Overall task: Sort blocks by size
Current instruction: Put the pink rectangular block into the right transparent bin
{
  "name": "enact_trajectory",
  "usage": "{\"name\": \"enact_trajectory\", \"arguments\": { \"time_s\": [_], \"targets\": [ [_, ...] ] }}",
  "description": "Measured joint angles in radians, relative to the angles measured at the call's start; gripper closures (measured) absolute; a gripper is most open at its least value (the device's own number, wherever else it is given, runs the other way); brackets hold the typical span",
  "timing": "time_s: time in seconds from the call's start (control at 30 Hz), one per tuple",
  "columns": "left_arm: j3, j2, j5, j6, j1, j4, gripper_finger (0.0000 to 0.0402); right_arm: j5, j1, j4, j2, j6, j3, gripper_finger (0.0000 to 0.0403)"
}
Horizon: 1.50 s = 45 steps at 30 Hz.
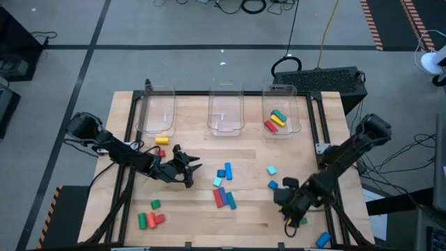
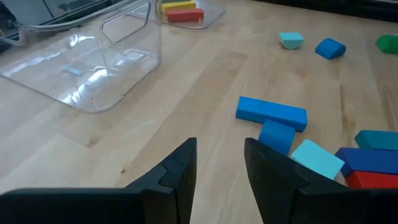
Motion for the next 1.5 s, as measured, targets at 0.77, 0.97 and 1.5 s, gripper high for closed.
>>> {"name": "enact_trajectory", "arguments": {
  "time_s": [0.77,0.97,1.5],
  "targets": [
    [0.0,0.0,0.085,-0.061,-0.001,-0.006,0.0265,0.053,0.129,0.014,0.086,-0.107,0.0,0.0176],
    [0.0,0.0,0.086,-0.086,-0.003,-0.004,0.0265,0.021,0.129,0.032,0.163,-0.106,0.0,0.0193],
    [0.0,0.0,0.081,-0.087,-0.003,-0.001,0.0265,-0.011,0.119,0.033,0.217,-0.066,0.003,0.0268]
  ]
}}
